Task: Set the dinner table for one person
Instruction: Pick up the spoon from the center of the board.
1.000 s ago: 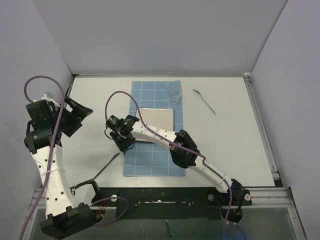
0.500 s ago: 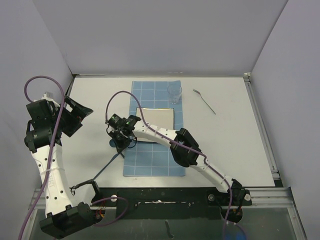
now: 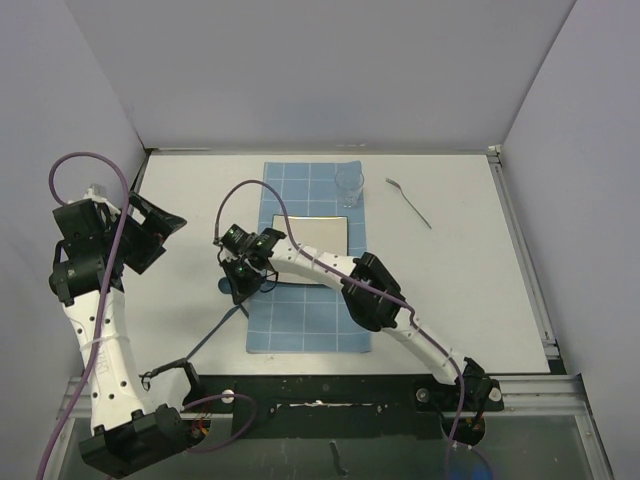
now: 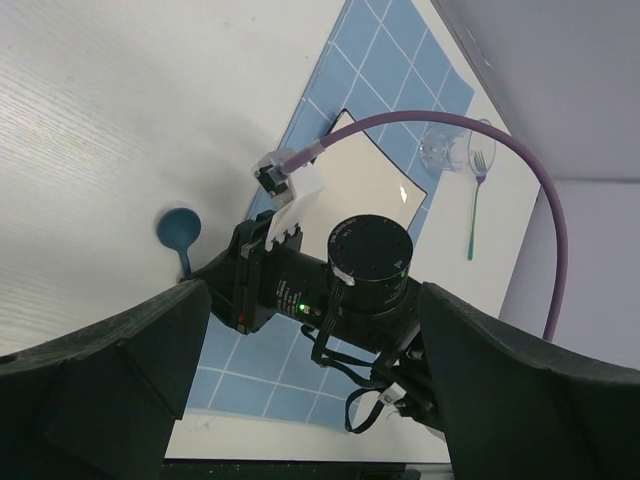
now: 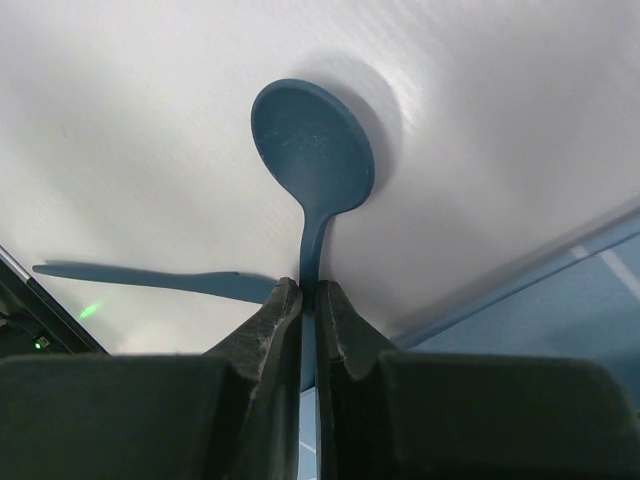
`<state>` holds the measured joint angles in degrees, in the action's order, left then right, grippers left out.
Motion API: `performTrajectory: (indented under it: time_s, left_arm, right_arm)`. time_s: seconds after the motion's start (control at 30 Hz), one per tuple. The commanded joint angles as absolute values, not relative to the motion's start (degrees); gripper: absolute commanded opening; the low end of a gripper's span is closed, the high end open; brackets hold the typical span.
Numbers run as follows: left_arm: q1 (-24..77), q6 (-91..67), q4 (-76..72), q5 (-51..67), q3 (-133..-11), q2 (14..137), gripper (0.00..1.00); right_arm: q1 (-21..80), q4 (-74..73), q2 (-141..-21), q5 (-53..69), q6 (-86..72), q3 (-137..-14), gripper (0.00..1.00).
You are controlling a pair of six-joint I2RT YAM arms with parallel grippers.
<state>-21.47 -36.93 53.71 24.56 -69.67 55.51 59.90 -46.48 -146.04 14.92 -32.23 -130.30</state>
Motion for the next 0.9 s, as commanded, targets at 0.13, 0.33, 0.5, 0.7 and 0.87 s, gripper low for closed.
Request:
performTrajectory:
  time_s: [0.13,0.33,0.5,0.7,0.87]
  left_arm:
    - [-21.87,-36.76,50.56,25.63,-68.24,53.86,0.84]
    - [-21.84,-36.07,50.74,24.79,-69.43,54.15,0.84]
    - [-21.82,-36.39,50.63,25.08,-70.44,54.49,0.84]
    - [-21.87,-36.08,51.09,25.32,-70.66,53.96,0.84]
    - [-21.88,-35.68,51.56,25.39,-70.59,53.52,0.84]
  right_arm:
    - [55.97,-50.54,-143.54,10.74,-30.32,-131.09,0.00]
    - [55.28,-51.08,-140.92,12.63,-29.47,-133.33,0.00]
    - [55.54,-51.56,-138.61,13.15,-29.25,-134.56,0.00]
    - [56.32,-49.87,-137.43,17.53,-31.55,-135.91,0.00]
    - [57.94,-51.11,-137.01,17.95,-31.90,-140.74,0.00]
